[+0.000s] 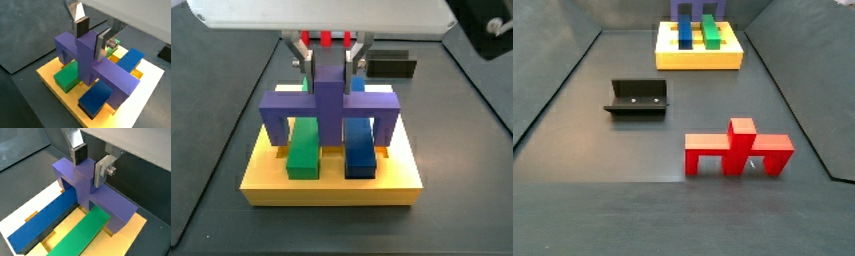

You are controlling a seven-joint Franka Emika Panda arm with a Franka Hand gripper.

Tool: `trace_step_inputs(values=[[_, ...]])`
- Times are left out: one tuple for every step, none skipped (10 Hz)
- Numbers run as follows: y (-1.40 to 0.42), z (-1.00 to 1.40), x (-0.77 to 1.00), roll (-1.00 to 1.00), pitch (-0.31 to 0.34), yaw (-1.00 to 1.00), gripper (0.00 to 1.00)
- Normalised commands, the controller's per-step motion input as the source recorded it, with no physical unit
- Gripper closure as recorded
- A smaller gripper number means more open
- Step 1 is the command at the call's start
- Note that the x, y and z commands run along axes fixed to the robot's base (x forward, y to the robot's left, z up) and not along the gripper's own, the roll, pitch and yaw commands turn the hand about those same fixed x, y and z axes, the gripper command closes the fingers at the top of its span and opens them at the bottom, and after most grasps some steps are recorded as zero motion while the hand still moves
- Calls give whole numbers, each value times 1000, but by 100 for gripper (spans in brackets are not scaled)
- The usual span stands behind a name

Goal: Pick up the purple object. Move up. Move to above the board. Insert the purple object.
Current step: Insert the purple object.

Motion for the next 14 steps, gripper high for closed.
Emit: trace_step_inputs(values=[[0,-131,0,0,0,0,100],[0,-129,0,1,0,0,100],[0,-160,0,19,0,0,100],[0,-226,71,50,0,0,100],[0,-209,46,46,0,0,100],[-9,-234,97,0,-4,0,100],[-17,-220,269,-17,-26,-3,100],[0,-206,203,-16,-21,-11,100],[0,-123,9,0,-1,-23,100],[0,-120,0,0,0,-6,100],[0,-169,0,0,-17,0,100],[0,-320,-57,-51,-123,0,100],[0,-520,-69,-171,-219,-9,100],[0,-571,-46,-179,-231,-11,100]])
